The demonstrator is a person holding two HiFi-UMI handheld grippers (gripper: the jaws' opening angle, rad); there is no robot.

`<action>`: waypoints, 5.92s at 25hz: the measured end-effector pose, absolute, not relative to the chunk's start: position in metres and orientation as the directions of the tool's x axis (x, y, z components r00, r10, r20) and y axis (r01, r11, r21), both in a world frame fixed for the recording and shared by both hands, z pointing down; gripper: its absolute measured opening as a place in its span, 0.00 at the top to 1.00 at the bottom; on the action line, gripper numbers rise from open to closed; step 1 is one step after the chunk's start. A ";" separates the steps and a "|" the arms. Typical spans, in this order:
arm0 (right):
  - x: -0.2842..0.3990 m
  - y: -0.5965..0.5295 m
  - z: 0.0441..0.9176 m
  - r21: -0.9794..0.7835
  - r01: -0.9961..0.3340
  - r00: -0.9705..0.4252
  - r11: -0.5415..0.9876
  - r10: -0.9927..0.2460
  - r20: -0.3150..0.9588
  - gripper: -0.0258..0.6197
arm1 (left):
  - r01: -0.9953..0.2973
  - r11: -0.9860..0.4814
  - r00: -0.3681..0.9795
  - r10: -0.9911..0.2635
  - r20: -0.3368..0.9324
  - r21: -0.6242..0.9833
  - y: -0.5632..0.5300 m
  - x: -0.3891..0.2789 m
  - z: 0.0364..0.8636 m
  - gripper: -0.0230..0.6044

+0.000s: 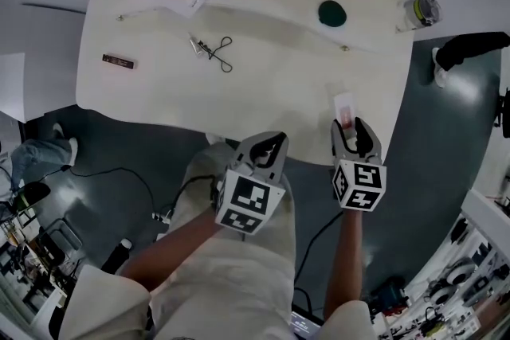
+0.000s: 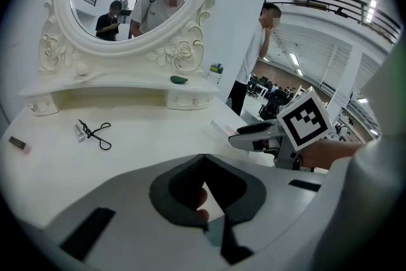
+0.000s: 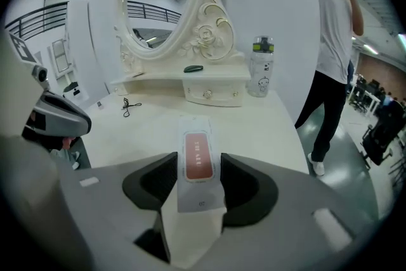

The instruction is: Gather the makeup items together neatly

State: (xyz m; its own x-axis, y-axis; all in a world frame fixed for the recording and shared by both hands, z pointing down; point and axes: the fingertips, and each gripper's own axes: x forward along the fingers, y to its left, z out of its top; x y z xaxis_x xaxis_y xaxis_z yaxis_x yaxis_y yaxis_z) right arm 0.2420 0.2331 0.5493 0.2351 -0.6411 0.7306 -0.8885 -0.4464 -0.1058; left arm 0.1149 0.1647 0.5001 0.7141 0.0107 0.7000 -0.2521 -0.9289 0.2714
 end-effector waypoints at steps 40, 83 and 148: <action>0.177 0.210 0.552 -0.059 -0.656 0.422 -0.752 -0.431 0.797 0.64 | -0.229 -0.940 0.701 0.022 0.713 0.254 0.117 0.063 0.514 0.96; 0.172 0.175 0.575 0.025 -0.537 0.481 -0.843 -0.281 0.830 0.64 | -0.202 -0.943 0.696 0.052 0.716 0.266 0.087 0.027 0.520 0.96; 0.091 0.054 0.515 -0.122 -0.908 0.196 -0.400 -0.664 0.722 0.90 | -0.448 -0.865 0.679 -0.165 0.715 0.225 0.018 -0.001 0.474 0.96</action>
